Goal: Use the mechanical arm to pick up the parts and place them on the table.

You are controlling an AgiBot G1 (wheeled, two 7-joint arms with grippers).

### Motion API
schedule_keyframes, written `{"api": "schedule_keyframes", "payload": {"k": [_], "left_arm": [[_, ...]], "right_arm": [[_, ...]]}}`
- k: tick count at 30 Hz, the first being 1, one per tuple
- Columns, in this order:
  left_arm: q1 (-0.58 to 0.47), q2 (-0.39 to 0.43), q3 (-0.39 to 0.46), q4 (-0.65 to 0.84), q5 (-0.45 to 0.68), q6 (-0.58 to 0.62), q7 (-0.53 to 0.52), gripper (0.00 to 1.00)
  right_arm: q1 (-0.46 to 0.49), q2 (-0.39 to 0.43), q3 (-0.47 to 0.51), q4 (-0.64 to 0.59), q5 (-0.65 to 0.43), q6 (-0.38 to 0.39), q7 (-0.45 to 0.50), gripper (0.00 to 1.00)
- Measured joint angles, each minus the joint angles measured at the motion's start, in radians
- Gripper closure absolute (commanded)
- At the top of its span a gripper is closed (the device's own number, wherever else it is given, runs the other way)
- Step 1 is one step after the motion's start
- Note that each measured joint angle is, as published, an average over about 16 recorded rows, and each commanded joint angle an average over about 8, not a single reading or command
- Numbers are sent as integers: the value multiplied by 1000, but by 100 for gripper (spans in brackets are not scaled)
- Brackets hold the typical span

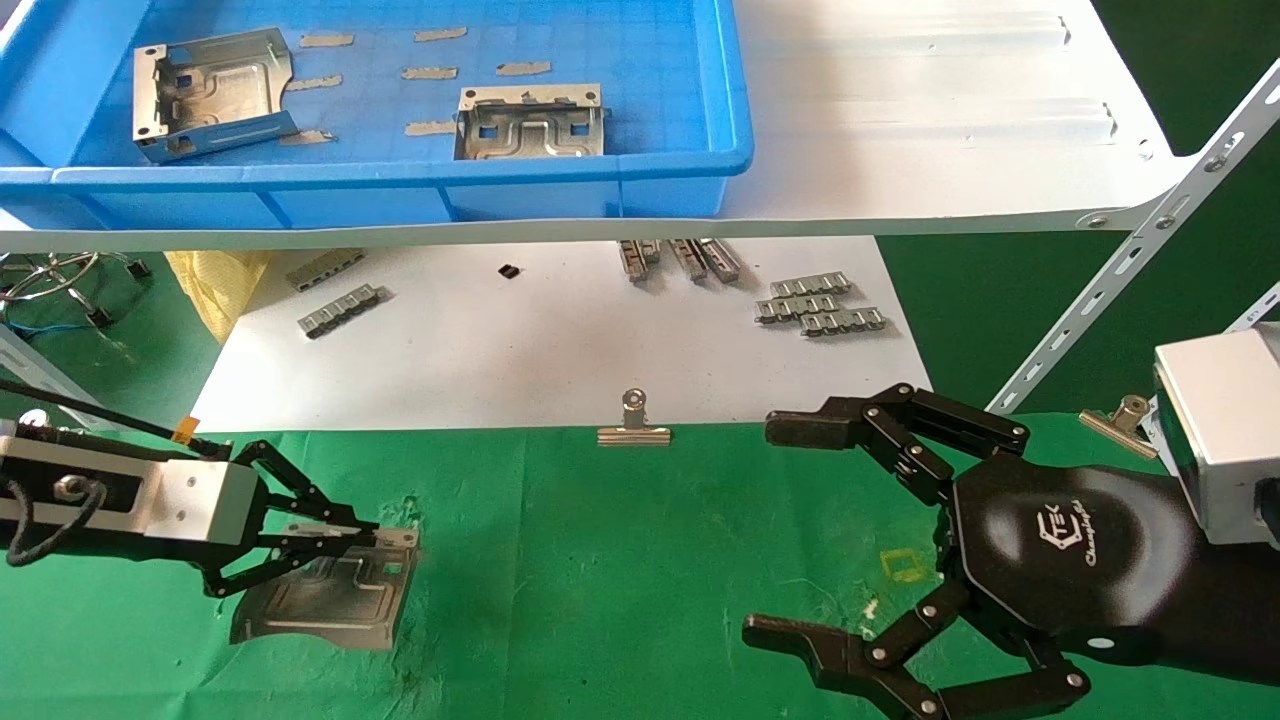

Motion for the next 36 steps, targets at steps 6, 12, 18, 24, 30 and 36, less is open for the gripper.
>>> {"api": "schedule_keyframes", "payload": {"k": [6, 12, 18, 24, 30, 36], "left_arm": [[16, 7, -10, 36, -18, -4, 44, 0], [20, 11, -21, 68, -48, 19, 41, 0], [28, 6, -33, 91, -117, 51, -41, 0], [47, -7, -42, 98, -205, 75, -155, 0], [64, -18, -45, 91, -259, 79, -221, 0], [73, -22, -52, 78, -267, 78, -232, 0]], "right_arm": [[0, 0, 0, 0, 0, 0, 0, 0], [0, 0, 0, 0, 0, 0, 0, 0], [0, 0, 0, 0, 0, 0, 0, 0], [0, 0, 0, 0, 0, 0, 0, 0], [0, 0, 0, 0, 0, 0, 0, 0], [0, 0, 0, 0, 0, 0, 0, 0]]}}
